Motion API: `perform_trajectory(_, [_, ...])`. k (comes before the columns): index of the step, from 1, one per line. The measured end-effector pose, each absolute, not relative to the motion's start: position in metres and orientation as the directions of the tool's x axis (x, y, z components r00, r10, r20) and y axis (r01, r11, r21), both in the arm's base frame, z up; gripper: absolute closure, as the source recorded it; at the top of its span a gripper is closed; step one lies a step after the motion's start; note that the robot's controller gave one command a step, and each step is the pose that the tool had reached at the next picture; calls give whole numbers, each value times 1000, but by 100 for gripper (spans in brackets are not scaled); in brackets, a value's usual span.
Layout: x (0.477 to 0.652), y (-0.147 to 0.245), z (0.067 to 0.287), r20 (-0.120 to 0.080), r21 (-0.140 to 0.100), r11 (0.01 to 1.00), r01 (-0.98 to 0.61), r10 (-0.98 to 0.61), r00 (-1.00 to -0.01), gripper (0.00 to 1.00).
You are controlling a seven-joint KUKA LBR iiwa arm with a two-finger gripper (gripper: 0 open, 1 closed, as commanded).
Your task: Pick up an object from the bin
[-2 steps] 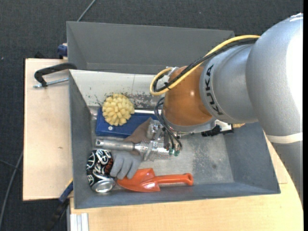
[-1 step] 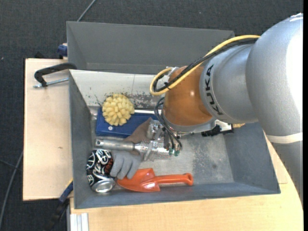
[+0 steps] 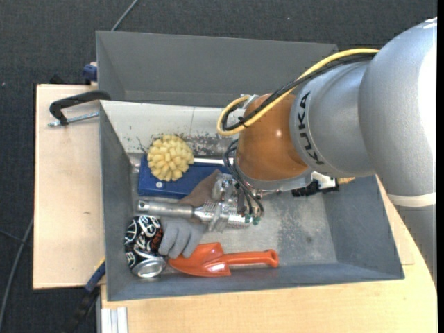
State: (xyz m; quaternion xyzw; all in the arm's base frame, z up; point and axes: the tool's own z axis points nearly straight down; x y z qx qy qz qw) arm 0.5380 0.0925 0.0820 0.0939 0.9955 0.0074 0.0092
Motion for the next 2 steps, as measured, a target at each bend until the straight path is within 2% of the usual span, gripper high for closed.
perform_trajectory(1, [536, 92, 108, -13, 14, 982, 186, 186, -982, 100])
perform_trajectory(2, [537, 91, 121, -16, 14, 982, 187, 187, -982, 100])
